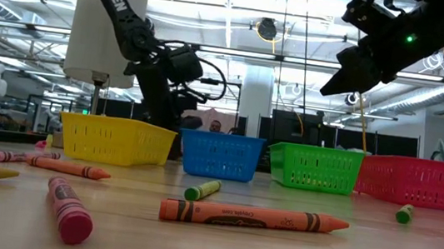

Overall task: Sort crayons
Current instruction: Put the yellow crayon into the green bin

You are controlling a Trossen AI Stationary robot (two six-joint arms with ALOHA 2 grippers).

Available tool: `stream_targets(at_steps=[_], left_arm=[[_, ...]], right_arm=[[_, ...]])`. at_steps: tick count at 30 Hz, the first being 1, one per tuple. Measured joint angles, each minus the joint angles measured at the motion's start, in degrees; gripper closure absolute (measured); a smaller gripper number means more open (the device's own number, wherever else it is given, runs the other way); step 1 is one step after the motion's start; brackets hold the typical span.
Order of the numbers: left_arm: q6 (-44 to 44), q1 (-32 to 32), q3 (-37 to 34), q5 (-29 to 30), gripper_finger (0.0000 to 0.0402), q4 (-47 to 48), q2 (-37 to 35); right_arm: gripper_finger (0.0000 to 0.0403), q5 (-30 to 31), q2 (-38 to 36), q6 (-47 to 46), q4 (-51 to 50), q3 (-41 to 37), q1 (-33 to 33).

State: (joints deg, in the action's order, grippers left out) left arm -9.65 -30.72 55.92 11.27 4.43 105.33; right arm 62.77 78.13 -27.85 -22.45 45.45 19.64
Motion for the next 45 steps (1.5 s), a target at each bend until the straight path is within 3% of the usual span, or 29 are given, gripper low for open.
stream_targets(at_steps=[13, 21, 24, 34, 45], left_arm=[[1.26, 1.18, 0.02, -5.58, 0.0401, 7.77, -6.65], [3.10, 2.28, 0.04, -5.42, 0.0398, -1.54, -4.21], [3.08, 3.30, 0.04, -5.86, 0.0377, -3.30, -2.39], [0.78, 5.39, 0.02, -3.48, 0.0252, -7.58, -0.12], [-0.49, 5.25, 0.13, -3.26, 0.0230, -9.17, 1.48]], right_arm=[[0.0303, -1.49, 0.00, -0.08, 0.38, 0.00, 0.02], [0.0303, -1.56, 0.02, -0.11, 0.48, 0.00, 0.04], [0.0303, -1.61, 0.02, -0.36, 0.67, 0.00, 0.04], [0.0303, -3.09, 0.02, -0.88, 1.04, 0.00, 0.02], [0.0303, -3.09, 0.02, -1.29, 1.06, 0.00, 0.02]])
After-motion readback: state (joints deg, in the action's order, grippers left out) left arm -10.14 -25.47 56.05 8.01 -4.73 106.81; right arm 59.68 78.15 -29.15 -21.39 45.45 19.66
